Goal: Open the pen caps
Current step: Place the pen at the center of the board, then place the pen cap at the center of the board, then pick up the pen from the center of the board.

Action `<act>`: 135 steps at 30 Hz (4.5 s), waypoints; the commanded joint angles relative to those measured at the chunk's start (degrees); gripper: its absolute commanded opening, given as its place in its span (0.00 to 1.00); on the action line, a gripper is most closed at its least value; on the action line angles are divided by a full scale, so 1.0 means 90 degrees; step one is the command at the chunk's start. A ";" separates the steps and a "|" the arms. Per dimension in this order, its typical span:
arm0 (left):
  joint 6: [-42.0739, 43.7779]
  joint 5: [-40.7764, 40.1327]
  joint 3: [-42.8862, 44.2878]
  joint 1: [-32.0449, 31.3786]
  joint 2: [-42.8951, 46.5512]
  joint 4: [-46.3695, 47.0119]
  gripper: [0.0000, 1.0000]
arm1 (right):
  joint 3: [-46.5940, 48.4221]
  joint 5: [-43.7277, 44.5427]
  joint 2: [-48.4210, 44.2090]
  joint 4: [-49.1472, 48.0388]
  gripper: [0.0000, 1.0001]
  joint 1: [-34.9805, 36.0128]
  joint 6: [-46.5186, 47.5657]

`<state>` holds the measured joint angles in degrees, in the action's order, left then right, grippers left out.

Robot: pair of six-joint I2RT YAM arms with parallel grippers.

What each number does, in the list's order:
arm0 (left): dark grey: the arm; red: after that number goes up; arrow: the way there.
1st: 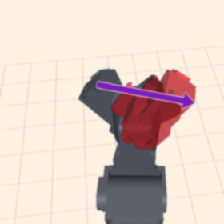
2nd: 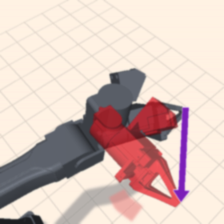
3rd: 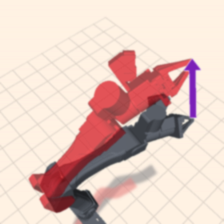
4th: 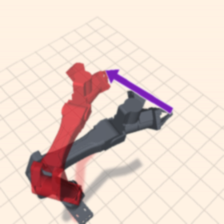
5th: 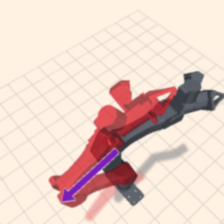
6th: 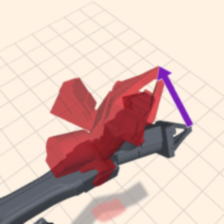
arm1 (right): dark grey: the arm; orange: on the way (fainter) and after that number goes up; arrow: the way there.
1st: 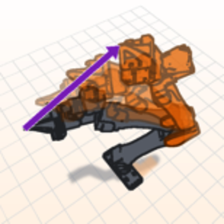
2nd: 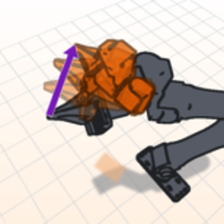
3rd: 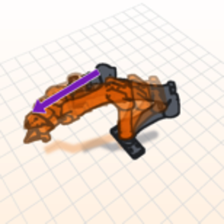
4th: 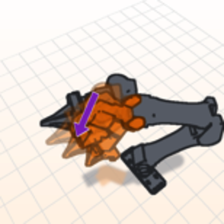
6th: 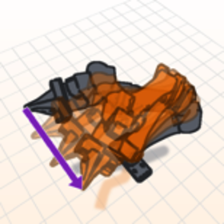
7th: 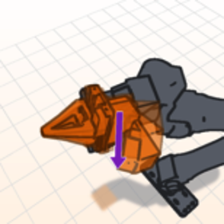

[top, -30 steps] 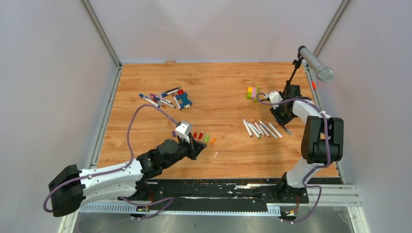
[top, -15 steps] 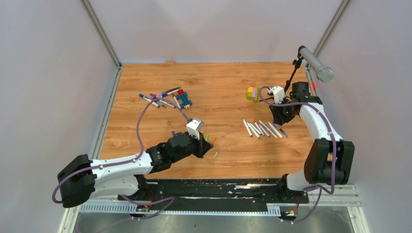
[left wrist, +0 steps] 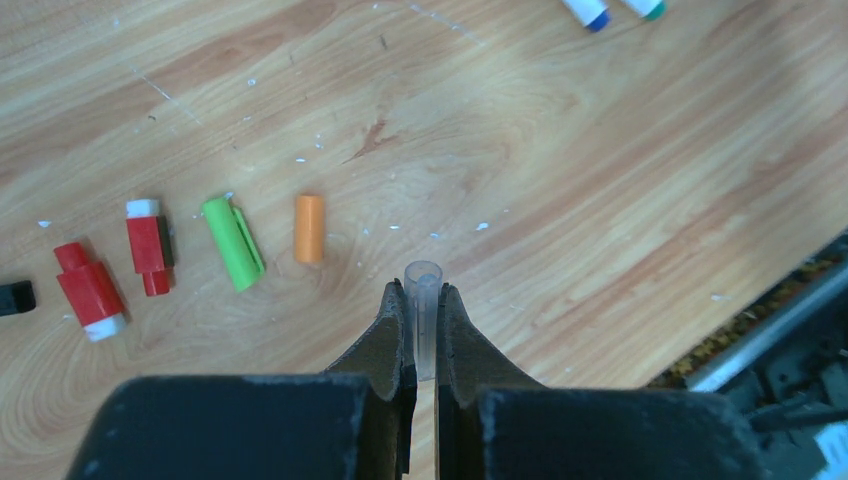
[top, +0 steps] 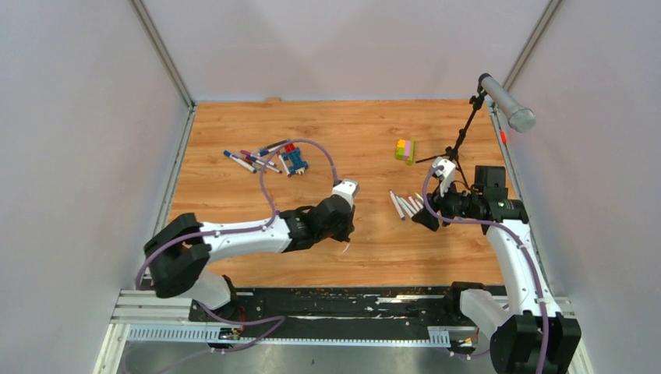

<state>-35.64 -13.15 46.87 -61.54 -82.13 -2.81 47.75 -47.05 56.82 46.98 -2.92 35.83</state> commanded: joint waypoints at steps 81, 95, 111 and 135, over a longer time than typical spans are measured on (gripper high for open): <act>-0.0476 -0.0383 0.5411 0.6672 -0.4333 -0.4206 0.46 | -0.0123 0.0119 -0.0153 -0.0621 0.59 -0.0013 0.0140; -0.0415 -0.0430 0.5341 0.6717 -0.4508 -0.4339 0.38 | -0.0120 0.0139 -0.0142 -0.0616 0.59 -0.0008 0.0166; -0.0333 -0.0735 0.4531 0.6818 -0.3464 -0.4151 0.07 | -0.0112 0.0144 -0.0199 -0.0572 0.59 -0.0008 0.0190; -0.1456 0.5120 -0.2629 0.5226 0.3138 0.4639 0.00 | -0.0199 -0.2199 -0.0312 -0.0334 0.59 0.0143 0.0519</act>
<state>-43.88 26.55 25.96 -5.85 -57.87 13.80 46.30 -57.32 55.07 44.21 -2.20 38.76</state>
